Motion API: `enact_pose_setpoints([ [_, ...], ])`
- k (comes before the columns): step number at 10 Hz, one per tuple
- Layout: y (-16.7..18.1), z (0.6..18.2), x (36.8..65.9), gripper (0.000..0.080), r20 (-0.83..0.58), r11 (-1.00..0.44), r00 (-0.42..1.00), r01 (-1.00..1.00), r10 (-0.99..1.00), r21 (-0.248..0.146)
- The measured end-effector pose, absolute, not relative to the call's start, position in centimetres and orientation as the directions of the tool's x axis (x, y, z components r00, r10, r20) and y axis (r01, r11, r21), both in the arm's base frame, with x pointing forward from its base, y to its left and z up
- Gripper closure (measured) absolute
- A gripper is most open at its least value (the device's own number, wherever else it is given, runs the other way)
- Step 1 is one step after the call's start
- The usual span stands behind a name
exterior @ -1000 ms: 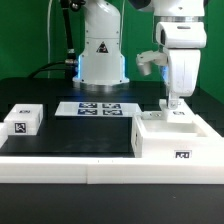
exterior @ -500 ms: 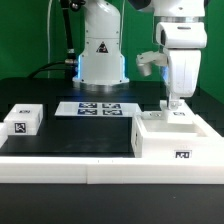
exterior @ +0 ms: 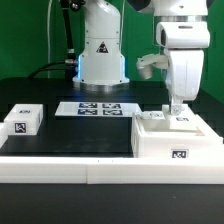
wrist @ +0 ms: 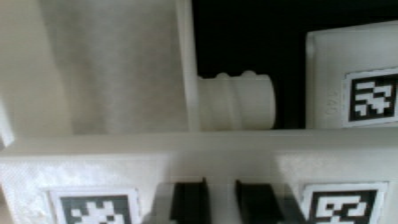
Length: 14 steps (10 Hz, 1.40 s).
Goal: Assemble cabinet
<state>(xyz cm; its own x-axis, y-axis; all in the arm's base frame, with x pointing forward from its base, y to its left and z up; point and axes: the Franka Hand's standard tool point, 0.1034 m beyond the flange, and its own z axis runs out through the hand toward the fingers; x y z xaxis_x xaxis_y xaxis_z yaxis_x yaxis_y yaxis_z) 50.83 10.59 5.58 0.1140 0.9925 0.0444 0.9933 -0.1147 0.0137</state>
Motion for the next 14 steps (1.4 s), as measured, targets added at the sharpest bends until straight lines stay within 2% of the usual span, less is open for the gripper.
enact_pose_setpoints([
  [4, 10.6, 5.6, 51.2, 0.0729, 0.045, -0.115, 0.114, 0.993, 0.992, 0.015],
  [9, 10.1, 5.5, 55.5, 0.0729, 0.044, -0.118, 0.117, 0.993, 0.992, 0.015],
  [12, 9.9, 5.5, 57.1, 0.0729, 0.053, -0.115, 0.113, 0.993, 0.992, 0.034],
  [14, 9.9, 5.5, 57.1, 0.0728, 0.053, -0.115, 0.113, 0.993, 0.992, 0.034],
])
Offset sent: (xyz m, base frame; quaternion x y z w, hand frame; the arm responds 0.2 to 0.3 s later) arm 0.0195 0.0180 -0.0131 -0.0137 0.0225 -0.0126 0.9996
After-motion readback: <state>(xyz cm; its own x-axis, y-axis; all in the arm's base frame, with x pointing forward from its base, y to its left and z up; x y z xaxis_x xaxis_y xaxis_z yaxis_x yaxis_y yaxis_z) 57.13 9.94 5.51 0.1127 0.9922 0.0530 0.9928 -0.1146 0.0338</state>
